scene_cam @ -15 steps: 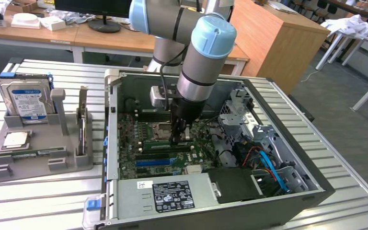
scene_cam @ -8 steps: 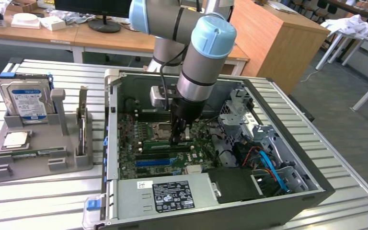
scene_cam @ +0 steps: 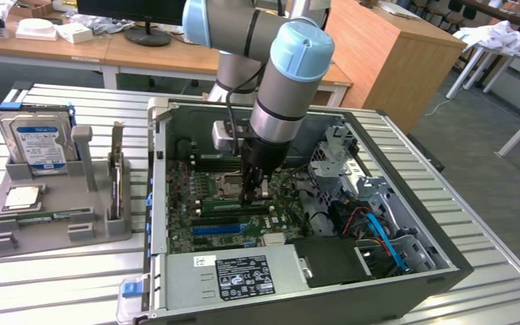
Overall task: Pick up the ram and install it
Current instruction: 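Insert the ram into the slot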
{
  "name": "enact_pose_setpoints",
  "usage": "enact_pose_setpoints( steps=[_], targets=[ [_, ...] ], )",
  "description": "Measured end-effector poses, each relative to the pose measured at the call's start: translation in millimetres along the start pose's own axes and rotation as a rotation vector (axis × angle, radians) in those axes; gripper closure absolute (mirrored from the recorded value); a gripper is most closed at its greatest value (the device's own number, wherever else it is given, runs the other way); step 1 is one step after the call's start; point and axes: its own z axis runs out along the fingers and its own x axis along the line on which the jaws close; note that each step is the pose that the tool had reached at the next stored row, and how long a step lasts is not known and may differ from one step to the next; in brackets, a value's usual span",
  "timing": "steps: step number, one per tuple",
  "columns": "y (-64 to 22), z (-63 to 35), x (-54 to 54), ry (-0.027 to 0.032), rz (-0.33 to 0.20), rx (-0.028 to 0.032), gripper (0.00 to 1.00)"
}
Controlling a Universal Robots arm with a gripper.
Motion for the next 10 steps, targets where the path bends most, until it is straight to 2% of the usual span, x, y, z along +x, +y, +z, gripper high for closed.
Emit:
enact_pose_setpoints(
  steps=[6, 10],
  targets=[
    [0.1, -0.2, 0.4, -0.0009, 0.033, 0.0011, 0.88],
    [0.0, -0.1, 0.5, -0.0014, 0.036, 0.0013, 0.88]
  ],
)
